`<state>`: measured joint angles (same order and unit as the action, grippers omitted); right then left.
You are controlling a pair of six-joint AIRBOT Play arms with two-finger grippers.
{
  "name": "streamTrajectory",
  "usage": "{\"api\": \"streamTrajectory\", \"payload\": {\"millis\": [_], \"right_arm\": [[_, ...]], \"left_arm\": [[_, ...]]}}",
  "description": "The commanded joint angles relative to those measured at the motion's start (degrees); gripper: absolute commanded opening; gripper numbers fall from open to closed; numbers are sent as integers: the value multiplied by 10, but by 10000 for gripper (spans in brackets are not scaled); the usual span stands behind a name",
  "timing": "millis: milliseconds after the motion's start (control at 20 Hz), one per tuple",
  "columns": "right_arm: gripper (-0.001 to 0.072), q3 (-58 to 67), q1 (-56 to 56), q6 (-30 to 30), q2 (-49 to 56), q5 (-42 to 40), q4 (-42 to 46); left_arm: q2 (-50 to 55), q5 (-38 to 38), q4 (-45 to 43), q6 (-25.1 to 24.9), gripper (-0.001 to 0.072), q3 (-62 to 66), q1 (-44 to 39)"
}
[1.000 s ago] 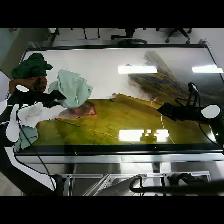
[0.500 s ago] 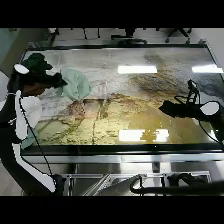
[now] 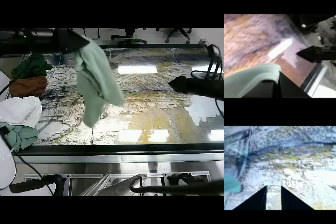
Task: Fold the shirts.
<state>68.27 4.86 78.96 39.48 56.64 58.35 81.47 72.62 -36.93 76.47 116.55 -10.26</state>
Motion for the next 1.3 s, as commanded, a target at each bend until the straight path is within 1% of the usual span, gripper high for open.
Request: {"api": "streamTrajectory", "payload": {"millis": [0,100,250,400,500,600,650,700,750,800,850,900,950,1050,1150,1250], "right_arm": [[205,55,0,-4,-6,37,27],[205,55,0,-3,-8,51,34],[205,54,0,-3,1,77,37],[205,44,0,-3,30,88,37],[205,23,0,-3,57,90,36],[205,1,0,-1,84,90,35],[205,-4,0,-1,97,90,34],[208,-4,0,-1,109,94,34],[294,-4,0,-1,116,96,34],[427,-4,0,-1,121,97,34],[459,-5,-1,-2,126,99,34],[460,-7,-1,-2,133,101,30],[460,-12,-5,-3,142,105,20],[459,-39,-29,-22,162,97,-4],[460,-68,-65,-45,185,74,-25],[460,-75,-99,-62,222,54,-29]], "left_arm": [[-63,-58,-16,16,11,7,-50],[-62,-43,-46,40,12,-3,-55],[-51,-42,-46,39,12,-88,-58],[-5,-41,-72,16,12,-169,-60],[46,-45,-80,-14,12,-204,-59],[98,-58,-85,-15,22,-221,-57],[124,-55,-84,-15,218,-214,-50],[145,-40,-83,-14,621,-197,-40],[164,-10,-80,-10,690,-168,-24],[177,31,-82,-10,690,-136,-5],[183,77,-82,2,690,-106,17],[184,117,-86,21,689,-88,37],[182,156,-90,27,690,-84,57],[160,205,-120,38,689,-132,83],[117,202,-161,36,690,-243,91],[69,166,-190,30,690,-380,91]]}}
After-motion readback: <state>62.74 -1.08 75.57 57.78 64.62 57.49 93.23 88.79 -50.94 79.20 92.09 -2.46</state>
